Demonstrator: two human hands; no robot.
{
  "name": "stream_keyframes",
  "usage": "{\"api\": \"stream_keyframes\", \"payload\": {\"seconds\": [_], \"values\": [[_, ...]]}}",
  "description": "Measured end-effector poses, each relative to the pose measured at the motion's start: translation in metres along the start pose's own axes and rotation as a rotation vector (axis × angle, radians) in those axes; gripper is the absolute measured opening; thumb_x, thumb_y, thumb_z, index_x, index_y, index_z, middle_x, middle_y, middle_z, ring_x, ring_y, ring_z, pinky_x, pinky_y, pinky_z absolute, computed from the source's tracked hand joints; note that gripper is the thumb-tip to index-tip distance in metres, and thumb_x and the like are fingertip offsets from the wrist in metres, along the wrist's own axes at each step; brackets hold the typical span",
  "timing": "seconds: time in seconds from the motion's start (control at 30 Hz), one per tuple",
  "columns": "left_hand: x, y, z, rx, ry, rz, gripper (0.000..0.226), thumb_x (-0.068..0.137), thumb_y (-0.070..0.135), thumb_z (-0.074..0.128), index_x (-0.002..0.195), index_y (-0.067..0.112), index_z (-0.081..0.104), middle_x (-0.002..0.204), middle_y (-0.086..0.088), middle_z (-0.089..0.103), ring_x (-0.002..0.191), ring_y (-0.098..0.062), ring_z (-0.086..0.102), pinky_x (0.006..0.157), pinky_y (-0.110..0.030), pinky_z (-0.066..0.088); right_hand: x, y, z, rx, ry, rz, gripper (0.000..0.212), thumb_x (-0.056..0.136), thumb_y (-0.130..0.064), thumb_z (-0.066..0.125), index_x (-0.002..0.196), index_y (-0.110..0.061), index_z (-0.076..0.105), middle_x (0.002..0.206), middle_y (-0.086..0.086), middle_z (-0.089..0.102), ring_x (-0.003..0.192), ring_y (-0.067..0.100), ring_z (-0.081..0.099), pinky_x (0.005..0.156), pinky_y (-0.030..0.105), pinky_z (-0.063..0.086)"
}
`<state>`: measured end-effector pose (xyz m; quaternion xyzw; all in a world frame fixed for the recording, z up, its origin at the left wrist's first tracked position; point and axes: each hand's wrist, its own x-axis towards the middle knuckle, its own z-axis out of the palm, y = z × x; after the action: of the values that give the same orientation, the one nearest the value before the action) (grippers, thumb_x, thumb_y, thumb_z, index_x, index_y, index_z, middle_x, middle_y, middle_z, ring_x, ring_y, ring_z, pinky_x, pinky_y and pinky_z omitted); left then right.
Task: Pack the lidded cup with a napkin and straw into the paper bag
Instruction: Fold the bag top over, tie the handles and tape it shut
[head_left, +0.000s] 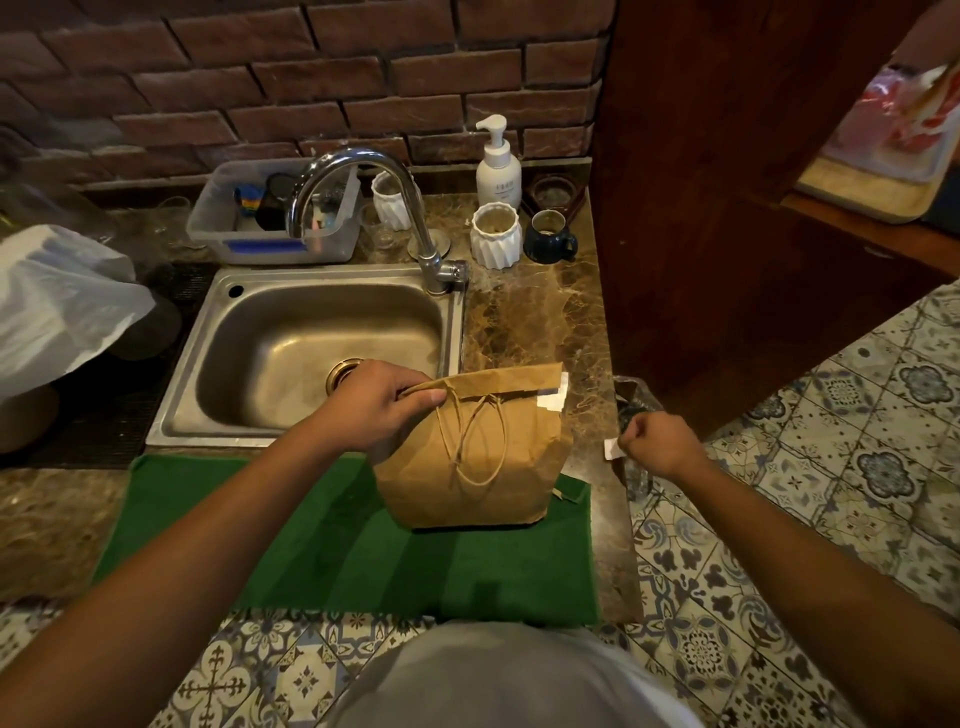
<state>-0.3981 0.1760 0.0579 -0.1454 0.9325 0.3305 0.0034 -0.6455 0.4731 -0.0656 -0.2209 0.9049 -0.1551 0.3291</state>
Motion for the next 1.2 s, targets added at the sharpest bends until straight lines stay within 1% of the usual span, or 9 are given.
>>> {"api": "stream_keyframes", "payload": {"seconds": [0.2, 0.3, 0.4, 0.57, 0.67, 0.87, 0.97, 1.1, 1.2], "values": [[0.001, 0.001, 0.001, -0.018, 0.001, -0.019, 0.039, 0.099, 0.036, 0.063, 0.06, 0.031, 0.058, 0.054, 0.021, 0.056, 0.052, -0.003, 0.051, 0.05, -0.019, 0.032, -0.01, -0.027, -0.044, 0.036, -0.032, -0.104, 0.013, 0.092, -0.024, 0.069, 0.085, -0.012, 0.07, 0.083, 0.007, 0.073, 0.082, 0.027, 0.072, 0.079, 0.045, 0.059], [0.001, 0.002, -0.001, -0.034, -0.003, -0.022, 0.038, 0.098, 0.039, 0.062, 0.061, 0.032, 0.058, 0.05, 0.012, 0.051, 0.051, -0.004, 0.047, 0.053, -0.027, 0.033, -0.03, -0.05, -0.089, 0.121, -0.021, -0.261, 0.011, 0.094, -0.021, 0.069, 0.087, -0.012, 0.068, 0.086, 0.006, 0.07, 0.079, 0.022, 0.067, 0.07, 0.034, 0.053], [0.002, 0.001, -0.001, -0.06, -0.011, -0.033, 0.036, 0.096, 0.044, 0.06, 0.065, 0.027, 0.064, 0.054, 0.009, 0.052, 0.054, -0.006, 0.048, 0.055, -0.034, 0.038, -0.058, -0.084, -0.123, 0.223, -0.148, -0.423, 0.008, 0.092, -0.021, 0.073, 0.09, -0.015, 0.068, 0.089, 0.006, 0.07, 0.079, 0.017, 0.065, 0.07, 0.03, 0.05], [0.006, 0.003, -0.002, -0.05, -0.02, -0.022, 0.036, 0.093, 0.048, 0.058, 0.06, 0.035, 0.058, 0.053, 0.011, 0.051, 0.054, -0.007, 0.047, 0.057, -0.041, 0.042, -0.075, -0.143, -0.123, 0.046, -0.111, -0.695, 0.011, 0.088, -0.025, 0.077, 0.091, -0.023, 0.067, 0.088, -0.006, 0.066, 0.08, 0.007, 0.062, 0.07, 0.021, 0.045], [0.005, 0.004, -0.002, -0.044, -0.023, -0.031, 0.034, 0.093, 0.05, 0.057, 0.061, 0.036, 0.061, 0.055, 0.009, 0.055, 0.055, -0.012, 0.051, 0.059, -0.045, 0.045, -0.074, -0.171, -0.106, -0.099, -0.082, -0.807, 0.013, 0.088, -0.03, 0.077, 0.092, -0.027, 0.066, 0.088, -0.007, 0.067, 0.081, 0.01, 0.063, 0.069, 0.025, 0.049], [0.004, 0.0, -0.001, -0.039, -0.02, -0.026, 0.042, 0.093, 0.054, 0.057, 0.068, 0.021, 0.067, 0.059, -0.003, 0.061, 0.061, -0.027, 0.059, 0.06, -0.05, 0.046, -0.071, -0.205, -0.075, -0.304, -0.075, -0.855, 0.01, 0.09, -0.034, 0.074, 0.094, -0.027, 0.067, 0.074, -0.014, 0.058, 0.069, 0.002, 0.054, 0.06, 0.026, 0.037], [0.002, 0.0, -0.001, -0.01, -0.018, -0.023, 0.038, 0.094, 0.051, 0.058, 0.062, 0.029, 0.06, 0.053, 0.005, 0.052, 0.055, -0.019, 0.052, 0.057, -0.047, 0.043, -0.07, -0.211, -0.068, -0.391, -0.002, -0.87, 0.01, 0.091, -0.036, 0.071, 0.096, -0.029, 0.067, 0.074, -0.015, 0.055, 0.072, 0.009, 0.054, 0.06, 0.028, 0.035], [0.003, 0.003, -0.003, 0.0, -0.025, -0.022, 0.039, 0.095, 0.046, 0.06, 0.062, 0.025, 0.061, 0.053, 0.005, 0.05, 0.053, -0.016, 0.048, 0.054, -0.043, 0.038, -0.073, -0.217, -0.065, -0.457, 0.036, -0.911, 0.008, 0.093, -0.038, 0.069, 0.095, -0.03, 0.068, 0.076, -0.015, 0.055, 0.074, 0.01, 0.051, 0.054, 0.023, 0.028], [0.006, 0.004, -0.004, -0.014, -0.029, -0.018, 0.042, 0.096, 0.042, 0.062, 0.057, 0.034, 0.051, 0.05, 0.008, 0.043, 0.052, -0.012, 0.042, 0.054, -0.035, 0.031, -0.075, -0.222, -0.062, -0.456, 0.068, -0.912, 0.01, 0.093, -0.039, 0.068, 0.096, -0.03, 0.069, 0.08, -0.013, 0.059, 0.076, 0.011, 0.054, 0.057, 0.027, 0.032]]}}
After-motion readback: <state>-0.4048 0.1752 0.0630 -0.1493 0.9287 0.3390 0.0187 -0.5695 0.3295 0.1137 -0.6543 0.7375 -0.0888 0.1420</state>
